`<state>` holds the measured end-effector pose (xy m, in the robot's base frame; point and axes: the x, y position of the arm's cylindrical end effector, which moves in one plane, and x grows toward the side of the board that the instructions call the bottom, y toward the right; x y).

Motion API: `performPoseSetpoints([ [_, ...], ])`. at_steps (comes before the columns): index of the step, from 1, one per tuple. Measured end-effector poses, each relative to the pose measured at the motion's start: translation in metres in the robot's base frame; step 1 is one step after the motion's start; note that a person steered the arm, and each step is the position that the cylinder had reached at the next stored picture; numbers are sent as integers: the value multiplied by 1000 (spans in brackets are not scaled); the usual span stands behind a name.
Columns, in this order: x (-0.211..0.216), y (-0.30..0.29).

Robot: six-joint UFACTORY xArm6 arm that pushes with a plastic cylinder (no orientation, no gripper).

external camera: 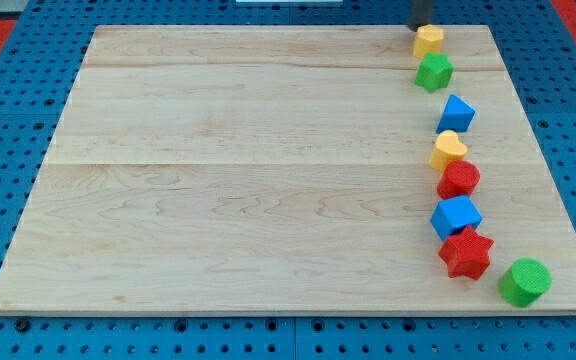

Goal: Push the yellow hexagon downwards

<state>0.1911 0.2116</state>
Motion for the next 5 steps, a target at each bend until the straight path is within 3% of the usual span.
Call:
performPoseSetpoints([
  [1, 1, 25],
  [4, 7, -29],
  [5, 34, -43],
])
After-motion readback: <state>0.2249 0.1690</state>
